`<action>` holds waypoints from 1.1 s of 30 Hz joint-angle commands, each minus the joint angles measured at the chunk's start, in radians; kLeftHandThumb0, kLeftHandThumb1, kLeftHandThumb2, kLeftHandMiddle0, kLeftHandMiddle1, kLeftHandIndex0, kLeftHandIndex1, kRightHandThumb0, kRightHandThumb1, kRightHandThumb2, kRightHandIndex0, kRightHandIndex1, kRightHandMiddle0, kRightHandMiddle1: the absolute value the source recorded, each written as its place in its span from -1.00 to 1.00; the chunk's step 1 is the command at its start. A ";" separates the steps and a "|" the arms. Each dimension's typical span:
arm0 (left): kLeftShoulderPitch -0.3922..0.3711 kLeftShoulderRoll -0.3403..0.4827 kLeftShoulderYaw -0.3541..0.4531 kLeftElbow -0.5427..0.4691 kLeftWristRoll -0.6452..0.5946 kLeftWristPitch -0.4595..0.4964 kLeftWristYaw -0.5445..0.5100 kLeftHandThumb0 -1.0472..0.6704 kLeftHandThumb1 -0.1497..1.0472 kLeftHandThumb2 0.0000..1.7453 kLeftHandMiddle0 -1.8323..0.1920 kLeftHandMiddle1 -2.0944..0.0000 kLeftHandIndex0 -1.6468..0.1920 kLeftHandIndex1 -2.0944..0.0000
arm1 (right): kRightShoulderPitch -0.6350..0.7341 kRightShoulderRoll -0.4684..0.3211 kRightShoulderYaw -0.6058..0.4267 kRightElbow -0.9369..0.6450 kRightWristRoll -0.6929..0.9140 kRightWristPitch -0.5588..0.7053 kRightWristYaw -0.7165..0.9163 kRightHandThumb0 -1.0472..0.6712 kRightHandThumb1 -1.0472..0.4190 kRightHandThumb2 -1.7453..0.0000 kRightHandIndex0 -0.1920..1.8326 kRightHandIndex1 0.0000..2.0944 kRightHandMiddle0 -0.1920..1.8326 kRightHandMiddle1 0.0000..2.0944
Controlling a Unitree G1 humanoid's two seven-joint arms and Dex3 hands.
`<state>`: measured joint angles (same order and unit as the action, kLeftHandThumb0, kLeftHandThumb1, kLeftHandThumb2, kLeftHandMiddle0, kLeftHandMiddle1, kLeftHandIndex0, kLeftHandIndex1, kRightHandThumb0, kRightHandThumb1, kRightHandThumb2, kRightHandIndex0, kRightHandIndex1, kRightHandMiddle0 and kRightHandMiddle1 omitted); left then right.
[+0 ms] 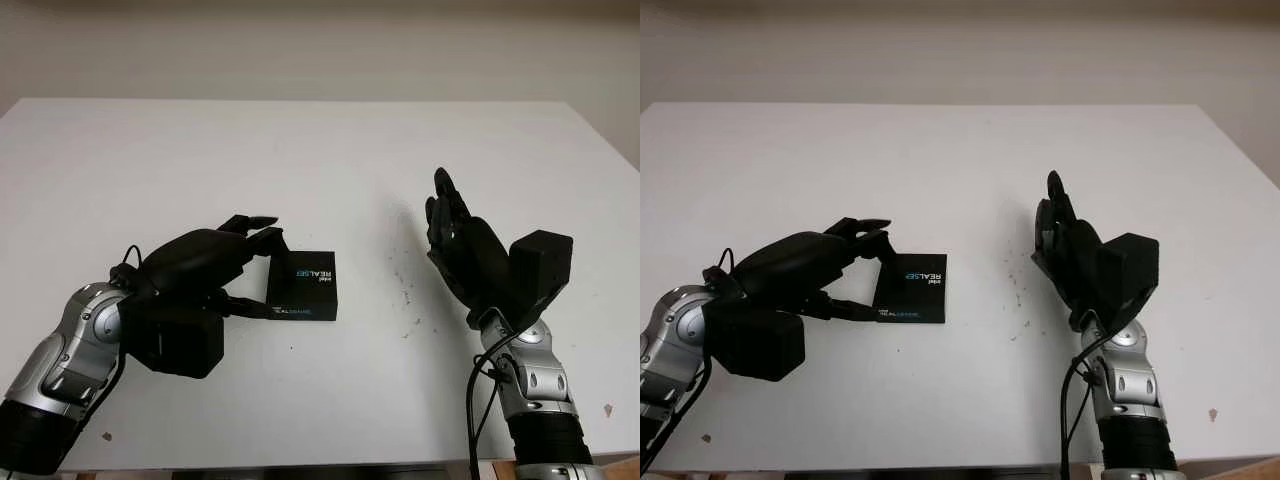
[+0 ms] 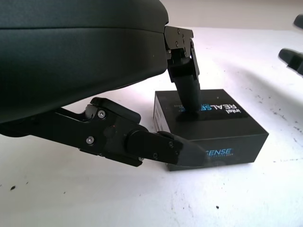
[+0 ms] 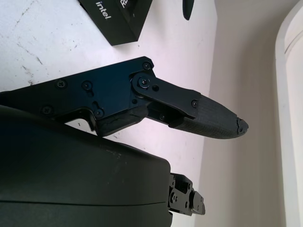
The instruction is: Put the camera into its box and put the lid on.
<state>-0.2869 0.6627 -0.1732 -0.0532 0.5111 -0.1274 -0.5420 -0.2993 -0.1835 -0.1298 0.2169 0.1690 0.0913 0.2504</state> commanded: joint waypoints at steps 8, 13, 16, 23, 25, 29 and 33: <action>0.029 0.004 -0.001 0.048 -0.030 0.065 -0.016 -0.64 1.00 -0.59 1.00 1.00 0.91 0.95 | 0.000 -0.002 0.006 -0.019 -0.002 0.006 -0.002 -0.66 -1.00 0.12 -1.00 -1.00 -1.00 -1.00; 0.050 -0.030 0.052 0.066 -0.160 0.060 0.008 -0.72 1.00 -0.45 1.00 1.00 0.97 0.97 | -0.004 0.004 0.013 -0.018 -0.001 -0.009 0.000 -0.65 -1.00 0.12 -1.00 -1.00 -1.00 -1.00; 0.060 -0.061 0.109 0.085 -0.285 0.043 0.010 -0.74 1.00 -0.42 1.00 0.99 1.00 0.99 | -0.009 0.005 0.018 -0.019 -0.005 -0.012 0.000 -0.66 -1.00 0.11 -1.00 -1.00 -1.00 -1.00; 0.070 -0.203 0.271 0.112 -0.601 0.048 0.057 -0.80 1.00 -0.38 0.99 0.96 0.99 0.98 | -0.031 0.010 0.034 -0.028 -0.003 0.006 -0.002 -0.68 -1.00 0.14 -1.00 -1.00 -1.00 -1.00; 0.076 -0.255 0.308 0.127 -0.655 0.022 0.100 -0.73 1.00 -0.36 1.00 0.99 1.00 0.99 | -0.040 0.016 0.038 -0.027 -0.003 0.005 -0.007 -0.68 -1.00 0.15 -1.00 -1.00 -1.00 -1.00; 0.087 -0.376 0.380 0.133 -0.768 0.053 0.211 -0.68 1.00 -0.42 1.00 1.00 1.00 1.00 | -0.062 0.029 0.048 -0.008 -0.012 -0.014 -0.020 -0.67 -1.00 0.15 -1.00 -1.00 -1.00 -1.00; 0.099 -0.448 0.411 0.148 -0.806 0.036 0.276 -0.67 1.00 -0.39 1.00 1.00 1.00 1.00 | -0.085 0.036 0.058 0.026 -0.030 -0.043 -0.023 -0.66 -1.00 0.15 -1.00 -1.00 -1.00 -1.00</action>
<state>-0.2011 0.2319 0.2254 0.0874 -0.2861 -0.0811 -0.2775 -0.3595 -0.1523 -0.0807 0.2307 0.1468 0.0668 0.2284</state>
